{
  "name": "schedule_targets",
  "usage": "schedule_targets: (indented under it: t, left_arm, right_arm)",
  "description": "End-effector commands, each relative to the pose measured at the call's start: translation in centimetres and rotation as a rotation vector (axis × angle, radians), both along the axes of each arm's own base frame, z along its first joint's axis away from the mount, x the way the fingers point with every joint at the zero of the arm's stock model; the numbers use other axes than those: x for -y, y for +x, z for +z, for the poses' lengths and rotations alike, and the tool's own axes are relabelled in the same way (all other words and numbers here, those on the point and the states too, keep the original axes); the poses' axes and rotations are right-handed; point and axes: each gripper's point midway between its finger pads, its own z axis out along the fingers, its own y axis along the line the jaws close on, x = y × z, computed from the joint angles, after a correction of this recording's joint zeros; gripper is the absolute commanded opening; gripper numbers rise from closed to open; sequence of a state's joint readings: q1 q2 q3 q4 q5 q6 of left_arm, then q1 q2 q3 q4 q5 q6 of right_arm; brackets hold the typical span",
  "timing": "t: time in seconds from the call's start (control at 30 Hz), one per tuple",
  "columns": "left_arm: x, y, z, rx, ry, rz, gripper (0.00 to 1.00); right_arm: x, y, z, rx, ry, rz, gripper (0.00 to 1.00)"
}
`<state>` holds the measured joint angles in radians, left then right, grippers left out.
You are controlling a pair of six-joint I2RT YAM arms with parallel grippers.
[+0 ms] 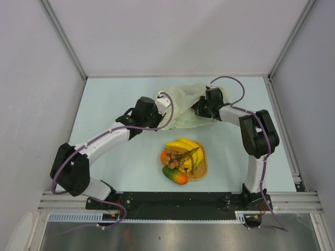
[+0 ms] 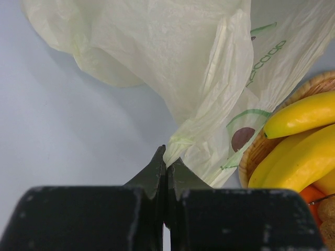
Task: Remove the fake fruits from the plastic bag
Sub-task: Take out the fake fruit from the plastic bag.
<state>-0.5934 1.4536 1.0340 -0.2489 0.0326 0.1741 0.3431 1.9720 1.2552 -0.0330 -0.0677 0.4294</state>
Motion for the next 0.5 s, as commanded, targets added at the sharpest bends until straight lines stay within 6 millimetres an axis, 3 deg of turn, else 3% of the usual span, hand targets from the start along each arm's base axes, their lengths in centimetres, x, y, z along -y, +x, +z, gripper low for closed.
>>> schedule_targets:
  t: [0.0,0.37,0.47]
  left_arm:
    - [0.3,-0.5,1.6,0.021,-0.044,-0.006,0.00]
    - [0.3,-0.3,1.5,0.019,-0.028,-0.005,0.00]
    - [0.2,-0.2,1.3,0.019,-0.021,-0.005,0.00]
  right_arm:
    - [-0.1,1.6,0.4,0.039,-0.011,-0.029,0.39]
    - [-0.8,4.9,0.2,0.132,-0.010,0.013,0.29]
    - [-0.7,5.4,0.6,0.152,-0.022,0.032,0.15]
